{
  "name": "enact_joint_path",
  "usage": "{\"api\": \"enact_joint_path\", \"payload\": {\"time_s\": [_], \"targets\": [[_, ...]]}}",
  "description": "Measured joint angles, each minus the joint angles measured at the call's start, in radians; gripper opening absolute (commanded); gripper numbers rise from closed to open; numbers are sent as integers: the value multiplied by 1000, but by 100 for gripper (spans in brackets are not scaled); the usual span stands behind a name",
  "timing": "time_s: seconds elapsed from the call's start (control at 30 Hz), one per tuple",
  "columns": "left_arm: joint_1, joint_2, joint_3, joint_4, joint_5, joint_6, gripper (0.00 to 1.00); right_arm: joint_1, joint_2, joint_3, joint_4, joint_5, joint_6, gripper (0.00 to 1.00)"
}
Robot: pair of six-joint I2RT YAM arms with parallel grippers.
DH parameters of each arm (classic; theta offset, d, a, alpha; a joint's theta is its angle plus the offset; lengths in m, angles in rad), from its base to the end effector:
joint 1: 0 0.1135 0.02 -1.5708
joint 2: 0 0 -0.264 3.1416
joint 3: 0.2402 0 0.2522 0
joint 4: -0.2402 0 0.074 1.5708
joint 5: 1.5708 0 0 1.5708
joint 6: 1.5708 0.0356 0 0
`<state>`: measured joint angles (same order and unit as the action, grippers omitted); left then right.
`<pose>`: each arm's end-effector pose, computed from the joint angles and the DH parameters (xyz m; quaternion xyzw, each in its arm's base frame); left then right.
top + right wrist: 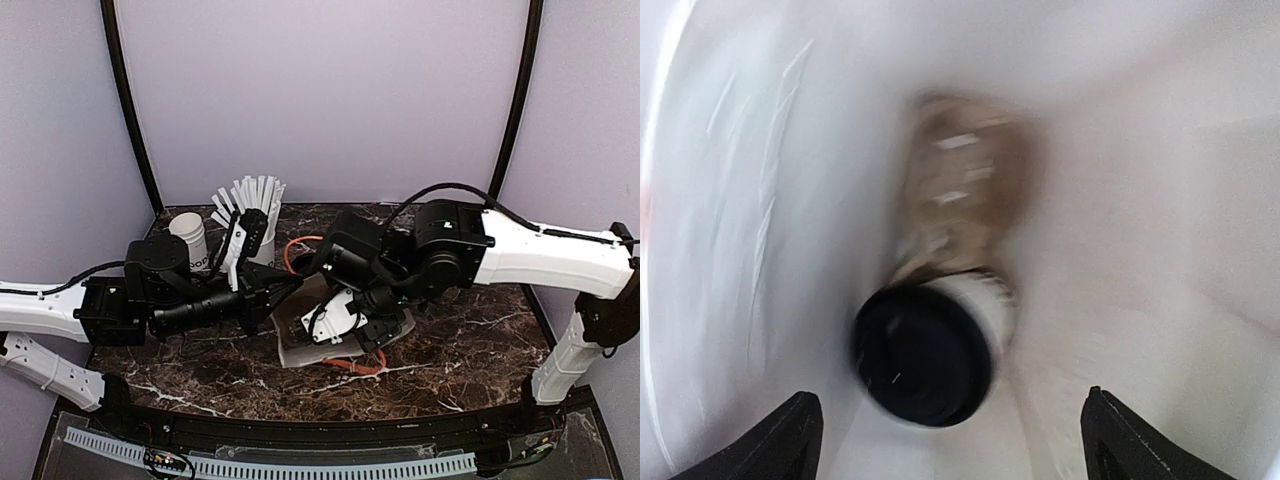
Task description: Pack the takeout coffee
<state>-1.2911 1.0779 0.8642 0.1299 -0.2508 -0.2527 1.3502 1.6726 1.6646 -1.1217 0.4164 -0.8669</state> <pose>0.0790 -0.2429 0.3437 0.2889 0.6761 -0.4024 0.5454 0.0880 0.3264 0.3378 -0.8343 0.4662 -0.1446 0.2561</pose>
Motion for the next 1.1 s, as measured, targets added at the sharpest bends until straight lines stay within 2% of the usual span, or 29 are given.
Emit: {"api": "enact_joint_path", "payload": {"time_s": [0.37,0.63,0.8,0.93,0.97,1.1], "targets": [[40,1,-3,-25,-77,2,0,-20,-76,135,28,-25,-26,93],[196,39,53,-84,56,-86,0,-48,-78,208,60,-35,-34,92],[316,87,98,-139,188,-131,0,-135,-78,336,106,-79,-34,93],[382,132,125,-157,260,-145,23,-263,-92,381,162,-136,-33,93],[386,139,131,-163,266,-142,31,-295,-96,381,167,-150,-32,93],[390,162,169,-189,262,-135,51,-468,-114,364,195,-235,-9,93]]}}
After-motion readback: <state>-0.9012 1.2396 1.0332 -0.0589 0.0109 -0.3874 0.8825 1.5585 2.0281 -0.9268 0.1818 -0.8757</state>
